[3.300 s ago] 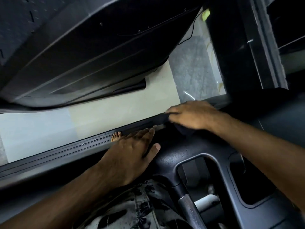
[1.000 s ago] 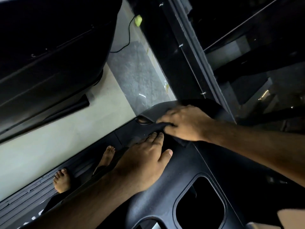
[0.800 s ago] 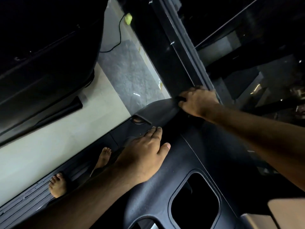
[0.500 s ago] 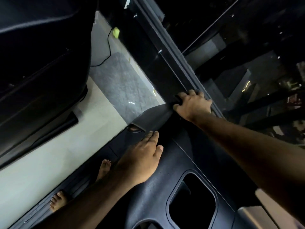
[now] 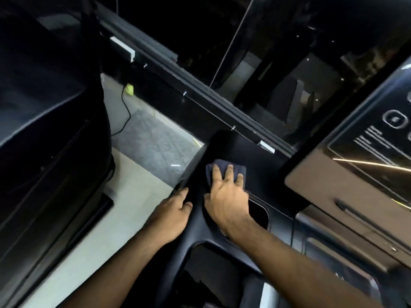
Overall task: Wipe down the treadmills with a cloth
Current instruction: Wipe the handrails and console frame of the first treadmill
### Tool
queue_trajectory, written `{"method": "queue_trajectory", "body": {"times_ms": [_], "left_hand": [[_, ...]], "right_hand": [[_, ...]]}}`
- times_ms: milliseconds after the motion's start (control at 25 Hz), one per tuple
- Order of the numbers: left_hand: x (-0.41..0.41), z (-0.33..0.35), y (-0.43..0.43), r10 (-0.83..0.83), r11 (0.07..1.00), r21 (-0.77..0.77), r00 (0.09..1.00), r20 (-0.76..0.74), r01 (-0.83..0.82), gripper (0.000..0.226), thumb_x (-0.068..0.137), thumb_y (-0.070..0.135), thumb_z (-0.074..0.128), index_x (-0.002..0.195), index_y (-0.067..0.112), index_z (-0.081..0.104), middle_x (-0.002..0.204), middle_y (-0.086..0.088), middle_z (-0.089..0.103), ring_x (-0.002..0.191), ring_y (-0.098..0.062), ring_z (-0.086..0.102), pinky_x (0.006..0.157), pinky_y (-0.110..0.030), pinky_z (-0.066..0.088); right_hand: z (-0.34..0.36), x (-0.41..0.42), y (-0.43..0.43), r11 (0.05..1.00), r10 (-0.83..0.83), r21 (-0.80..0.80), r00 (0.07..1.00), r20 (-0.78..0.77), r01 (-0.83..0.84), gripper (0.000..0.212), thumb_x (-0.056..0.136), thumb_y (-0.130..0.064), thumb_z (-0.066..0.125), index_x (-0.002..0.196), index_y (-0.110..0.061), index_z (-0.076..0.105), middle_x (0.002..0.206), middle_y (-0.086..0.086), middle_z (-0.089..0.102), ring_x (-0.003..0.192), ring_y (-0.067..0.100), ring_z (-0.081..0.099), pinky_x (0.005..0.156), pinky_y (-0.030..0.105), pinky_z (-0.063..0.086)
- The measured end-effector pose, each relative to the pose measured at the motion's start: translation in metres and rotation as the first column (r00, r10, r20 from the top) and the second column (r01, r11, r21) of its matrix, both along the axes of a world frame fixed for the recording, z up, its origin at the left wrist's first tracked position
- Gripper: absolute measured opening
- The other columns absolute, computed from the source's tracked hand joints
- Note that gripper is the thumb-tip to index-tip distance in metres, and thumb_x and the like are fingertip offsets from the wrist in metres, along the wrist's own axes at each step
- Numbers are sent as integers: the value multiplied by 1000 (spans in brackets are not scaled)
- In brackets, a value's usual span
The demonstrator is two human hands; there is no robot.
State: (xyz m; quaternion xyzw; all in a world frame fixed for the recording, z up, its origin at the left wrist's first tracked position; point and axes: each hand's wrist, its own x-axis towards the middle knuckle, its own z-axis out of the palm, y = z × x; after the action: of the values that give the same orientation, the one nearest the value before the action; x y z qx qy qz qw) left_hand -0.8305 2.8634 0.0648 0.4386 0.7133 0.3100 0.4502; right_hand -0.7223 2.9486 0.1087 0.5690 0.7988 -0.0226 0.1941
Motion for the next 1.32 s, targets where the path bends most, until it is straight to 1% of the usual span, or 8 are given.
{"method": "queue_trajectory", "body": {"times_ms": [120,240,440,640,800,1000,1160,1320], "left_hand": [[7,14,-20,-29,1000,-11,998,-48,29,52,100,26,46,150,20,33,155,2,36,142,-13,33,117,-25,23],[18,35,-36,-44,999,6,993,-108,45,52,99,27,47,150,24,35,153,4,38,141,-12,35,116,-25,24],[56,70,-53,-97,984,117,949,-298,137,52,99,27,48,150,24,35,155,7,35,142,-8,30,116,-23,22],[159,97,-65,-255,914,184,866,-431,361,56,98,35,47,151,32,29,157,17,25,138,-9,37,115,-27,28],[253,108,-93,-386,816,223,789,-478,534,56,99,35,44,152,29,27,159,14,22,145,-3,20,118,-23,17],[333,118,-127,-456,605,201,543,-705,770,56,101,36,37,153,24,22,161,6,19,148,-7,12,121,-29,5],[380,118,-127,-507,449,169,406,-760,877,57,101,37,36,154,23,19,162,5,16,149,-8,8,122,-34,4],[418,109,-111,-483,263,53,179,-857,963,61,100,39,35,154,17,16,162,-1,14,150,-15,5,122,-43,5]], "right_hand": [[18,20,-32,999,36,-2,999,-22,-36,71,92,-17,60,153,-20,25,153,18,37,137,41,42,97,44,50],[42,42,-50,999,36,-24,996,-81,-38,43,92,-15,56,134,-21,50,124,10,64,111,34,64,84,38,53],[80,93,-86,999,-31,-24,972,-233,27,33,87,-13,54,118,-24,59,112,6,67,102,34,66,69,33,44],[107,194,-128,981,-64,152,944,-325,119,38,88,-13,54,124,-24,51,116,3,62,105,32,64,72,34,40],[113,296,-174,920,-177,244,882,-437,306,44,88,-18,55,131,-29,50,117,0,61,106,29,62,73,35,44],[112,388,-232,773,-328,312,769,-548,552,52,85,-16,57,132,-37,51,121,-3,63,106,30,64,80,41,51],[87,434,-255,683,-454,307,714,-533,663,51,84,-16,59,131,-33,52,121,-2,62,107,28,63,77,38,51],[47,467,-266,620,-541,275,655,-528,734,52,82,-17,57,132,-28,54,123,-2,62,112,26,60,79,38,53]]}}
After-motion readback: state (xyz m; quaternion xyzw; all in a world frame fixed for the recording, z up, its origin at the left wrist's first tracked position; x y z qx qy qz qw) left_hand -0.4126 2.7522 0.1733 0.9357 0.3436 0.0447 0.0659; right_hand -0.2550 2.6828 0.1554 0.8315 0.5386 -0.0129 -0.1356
